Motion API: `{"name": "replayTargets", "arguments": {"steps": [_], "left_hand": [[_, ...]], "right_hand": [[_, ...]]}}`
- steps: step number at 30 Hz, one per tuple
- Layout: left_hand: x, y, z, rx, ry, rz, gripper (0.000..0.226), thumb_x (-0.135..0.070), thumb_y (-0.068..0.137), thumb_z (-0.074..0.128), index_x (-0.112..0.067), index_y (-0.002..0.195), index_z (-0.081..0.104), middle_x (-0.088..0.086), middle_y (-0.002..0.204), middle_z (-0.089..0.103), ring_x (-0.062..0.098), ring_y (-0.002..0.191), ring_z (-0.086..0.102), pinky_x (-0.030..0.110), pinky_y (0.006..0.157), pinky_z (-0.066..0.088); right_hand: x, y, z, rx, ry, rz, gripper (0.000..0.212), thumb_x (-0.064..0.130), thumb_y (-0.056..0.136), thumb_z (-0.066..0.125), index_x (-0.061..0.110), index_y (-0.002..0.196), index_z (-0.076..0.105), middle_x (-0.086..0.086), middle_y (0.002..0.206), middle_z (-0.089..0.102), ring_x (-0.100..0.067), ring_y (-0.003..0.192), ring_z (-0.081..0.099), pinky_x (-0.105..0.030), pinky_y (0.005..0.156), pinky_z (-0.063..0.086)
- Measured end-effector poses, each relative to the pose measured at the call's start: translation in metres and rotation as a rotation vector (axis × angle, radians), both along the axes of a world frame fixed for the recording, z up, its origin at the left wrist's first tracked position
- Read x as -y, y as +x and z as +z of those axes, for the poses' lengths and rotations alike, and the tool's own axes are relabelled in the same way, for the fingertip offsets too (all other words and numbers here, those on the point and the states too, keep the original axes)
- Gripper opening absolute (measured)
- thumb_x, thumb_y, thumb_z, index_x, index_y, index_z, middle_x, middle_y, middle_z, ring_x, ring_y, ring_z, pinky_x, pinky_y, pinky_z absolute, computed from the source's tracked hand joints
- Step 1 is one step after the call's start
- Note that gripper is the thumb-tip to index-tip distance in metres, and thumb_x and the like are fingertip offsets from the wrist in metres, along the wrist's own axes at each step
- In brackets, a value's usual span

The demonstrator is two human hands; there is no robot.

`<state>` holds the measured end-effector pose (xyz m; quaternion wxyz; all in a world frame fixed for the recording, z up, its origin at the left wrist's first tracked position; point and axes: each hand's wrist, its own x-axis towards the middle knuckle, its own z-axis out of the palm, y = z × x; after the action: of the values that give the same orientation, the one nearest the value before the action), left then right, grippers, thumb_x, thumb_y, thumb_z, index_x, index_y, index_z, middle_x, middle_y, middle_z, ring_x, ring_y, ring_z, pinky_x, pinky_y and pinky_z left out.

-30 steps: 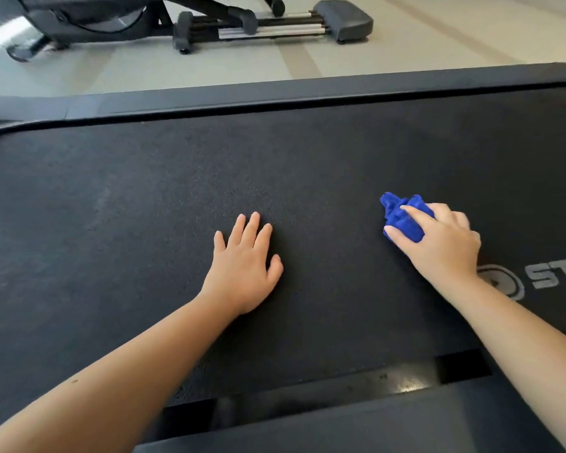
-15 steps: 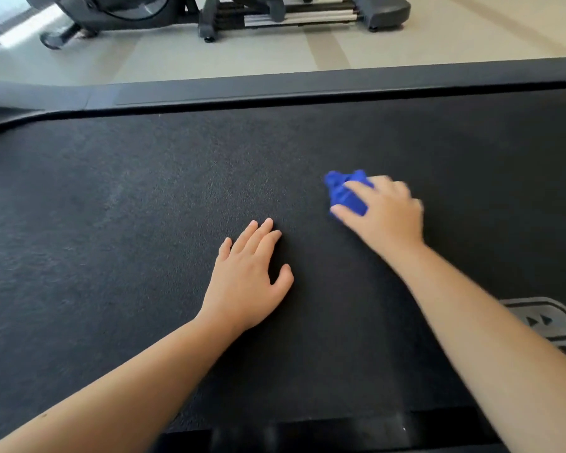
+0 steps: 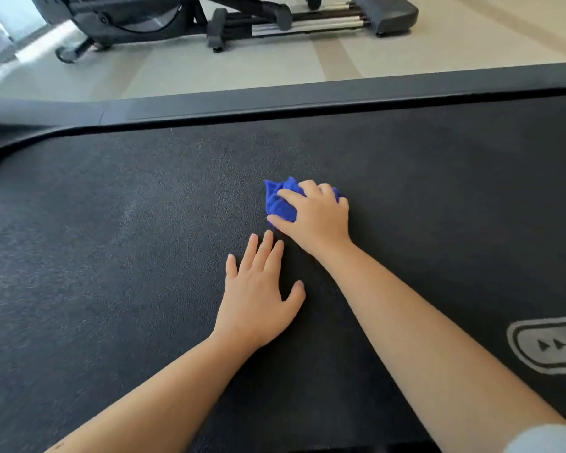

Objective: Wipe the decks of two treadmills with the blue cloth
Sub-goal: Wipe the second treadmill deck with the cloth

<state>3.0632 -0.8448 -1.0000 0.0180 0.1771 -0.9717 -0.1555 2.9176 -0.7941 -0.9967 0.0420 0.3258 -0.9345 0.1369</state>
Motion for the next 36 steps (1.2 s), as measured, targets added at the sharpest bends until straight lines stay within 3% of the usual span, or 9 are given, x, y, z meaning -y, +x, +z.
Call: {"name": "replayTargets", "arguments": {"steps": [4,7,10,13,20,26,30,32,36], "left_hand": [[0.005,-0.005,0.002,-0.020,0.114,0.028,0.058,-0.036,0.092,0.043,-0.027,0.146,0.021,-0.013,0.155,0.004,0.007,0.141,-0.005,0.034,0.112,-0.005],[0.034,-0.016,0.005,-0.105,0.077,0.010,0.054,-0.037,0.090,0.039,-0.022,0.141,0.035,-0.006,0.153,0.019,0.012,0.141,0.010,0.030,0.112,0.006],[0.081,-0.028,0.003,0.010,-0.136,0.060,0.073,-0.056,0.082,0.016,-0.024,0.147,0.017,-0.003,0.156,0.005,0.017,0.143,-0.001,0.041,0.113,0.002],[0.096,-0.035,-0.005,0.139,-0.162,0.105,0.064,-0.055,0.092,0.020,-0.027,0.148,0.004,-0.002,0.156,-0.007,0.021,0.142,-0.010,0.050,0.112,0.000],[0.096,-0.036,-0.008,0.105,-0.166,0.112,0.088,-0.064,0.067,-0.007,-0.030,0.148,0.001,-0.004,0.156,-0.009,0.020,0.141,-0.013,0.049,0.112,-0.002],[0.094,-0.035,-0.006,0.120,-0.123,0.096,0.084,-0.063,0.069,-0.009,-0.031,0.146,-0.007,-0.006,0.154,-0.017,0.017,0.139,-0.022,0.048,0.112,-0.006],[0.094,-0.036,-0.004,0.130,-0.133,0.099,0.082,-0.064,0.070,-0.011,-0.032,0.146,-0.010,-0.008,0.153,-0.022,0.016,0.138,-0.026,0.047,0.113,-0.006],[0.093,-0.036,-0.005,0.116,-0.135,0.094,0.082,-0.064,0.071,-0.009,-0.031,0.146,-0.007,-0.007,0.153,-0.018,0.017,0.139,-0.023,0.047,0.112,-0.005],[0.093,-0.036,-0.005,0.066,-0.142,0.089,0.073,-0.060,0.084,0.012,-0.023,0.146,0.022,0.001,0.155,0.011,0.025,0.142,0.002,0.053,0.109,0.011]], "right_hand": [[-0.022,-0.030,-0.003,-0.004,0.000,-0.198,0.057,0.062,0.087,0.044,0.033,0.136,0.043,0.000,0.136,0.041,-0.025,0.122,0.035,-0.047,0.096,0.032],[-0.019,-0.029,-0.005,-0.048,0.020,-0.207,0.057,0.061,0.088,0.043,0.032,0.137,0.043,-0.001,0.137,0.041,-0.026,0.122,0.036,-0.049,0.096,0.032],[-0.018,-0.032,-0.007,-0.043,0.035,-0.209,0.057,0.062,0.088,0.042,0.033,0.137,0.043,0.000,0.136,0.041,-0.025,0.121,0.036,-0.048,0.097,0.032],[-0.013,-0.036,-0.006,-0.043,0.048,-0.215,0.057,0.062,0.088,0.041,0.033,0.136,0.043,-0.001,0.134,0.041,-0.026,0.120,0.036,-0.047,0.096,0.032],[0.054,-0.056,-0.001,-0.045,0.061,-0.098,0.054,0.061,0.089,0.041,0.032,0.135,0.042,-0.002,0.136,0.040,-0.027,0.121,0.035,-0.049,0.097,0.030],[0.121,-0.065,-0.001,-0.045,0.030,0.053,0.055,0.060,0.089,0.043,0.032,0.135,0.043,-0.003,0.139,0.039,-0.027,0.124,0.035,-0.049,0.097,0.031],[0.123,-0.091,-0.002,-0.015,-0.011,0.154,0.055,0.062,0.085,0.047,0.034,0.132,0.047,0.001,0.136,0.042,-0.025,0.124,0.035,-0.044,0.095,0.032],[0.107,-0.116,-0.003,-0.030,-0.036,0.076,0.054,0.061,0.084,0.049,0.035,0.131,0.049,0.001,0.134,0.044,-0.026,0.123,0.036,-0.043,0.093,0.033],[0.075,-0.169,-0.002,0.019,-0.041,-0.240,0.054,0.059,0.086,0.049,0.031,0.132,0.049,-0.005,0.134,0.043,-0.030,0.123,0.034,-0.048,0.095,0.032]]}}
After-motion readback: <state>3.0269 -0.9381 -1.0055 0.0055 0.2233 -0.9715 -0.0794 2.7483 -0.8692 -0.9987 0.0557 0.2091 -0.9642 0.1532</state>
